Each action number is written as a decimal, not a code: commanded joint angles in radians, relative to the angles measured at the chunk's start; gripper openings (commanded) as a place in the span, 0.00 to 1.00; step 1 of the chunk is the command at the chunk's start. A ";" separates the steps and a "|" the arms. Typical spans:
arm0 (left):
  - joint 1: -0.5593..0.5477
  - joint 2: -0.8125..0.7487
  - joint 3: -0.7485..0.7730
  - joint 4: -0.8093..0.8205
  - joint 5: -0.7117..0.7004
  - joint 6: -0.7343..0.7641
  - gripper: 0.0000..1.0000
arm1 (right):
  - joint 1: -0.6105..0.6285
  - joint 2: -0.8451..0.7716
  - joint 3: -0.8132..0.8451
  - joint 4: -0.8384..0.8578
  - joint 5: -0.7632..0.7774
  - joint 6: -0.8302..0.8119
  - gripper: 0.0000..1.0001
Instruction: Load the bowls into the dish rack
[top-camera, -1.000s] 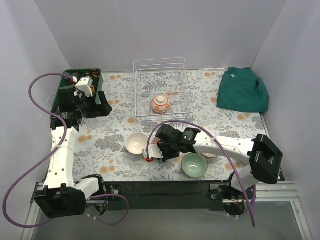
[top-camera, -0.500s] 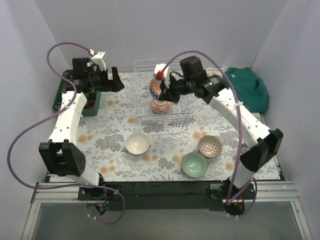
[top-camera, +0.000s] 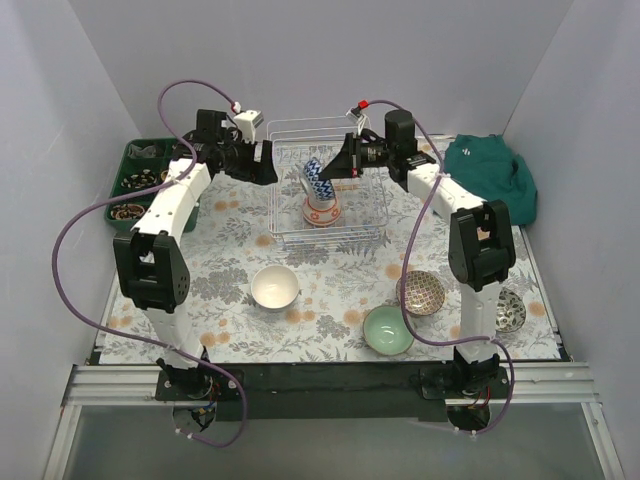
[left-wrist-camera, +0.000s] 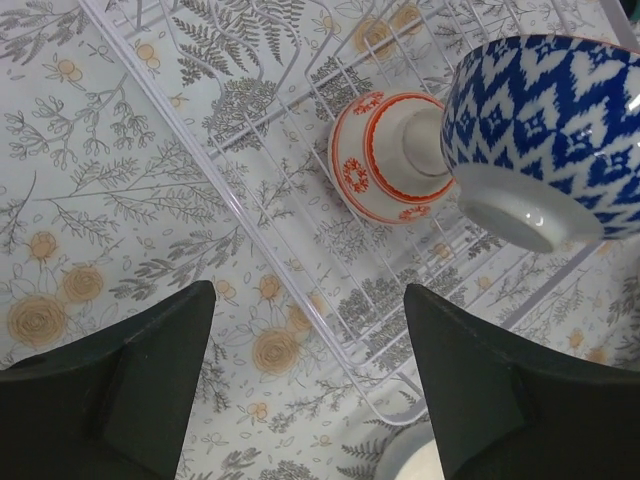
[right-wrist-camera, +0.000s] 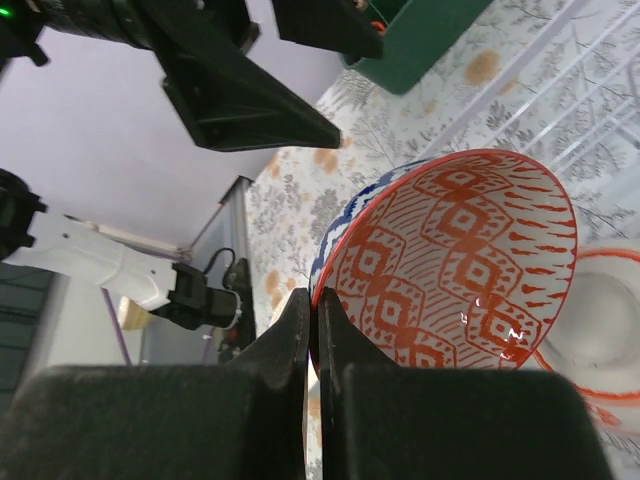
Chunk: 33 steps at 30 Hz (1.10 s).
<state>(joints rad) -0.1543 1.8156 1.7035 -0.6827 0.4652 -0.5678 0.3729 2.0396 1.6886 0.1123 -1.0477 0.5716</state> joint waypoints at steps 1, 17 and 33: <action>-0.010 0.027 0.082 0.006 0.029 0.074 0.74 | 0.015 0.004 0.025 0.397 -0.097 0.281 0.01; -0.083 0.202 0.174 -0.006 0.038 0.092 0.00 | 0.012 0.208 0.063 0.507 -0.074 0.389 0.01; -0.096 0.189 0.110 -0.090 0.041 0.134 0.00 | 0.012 0.295 0.098 0.535 -0.049 0.416 0.01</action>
<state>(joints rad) -0.2455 2.0422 1.8431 -0.7334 0.4831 -0.4736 0.3862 2.3157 1.7210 0.5568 -1.0946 0.9676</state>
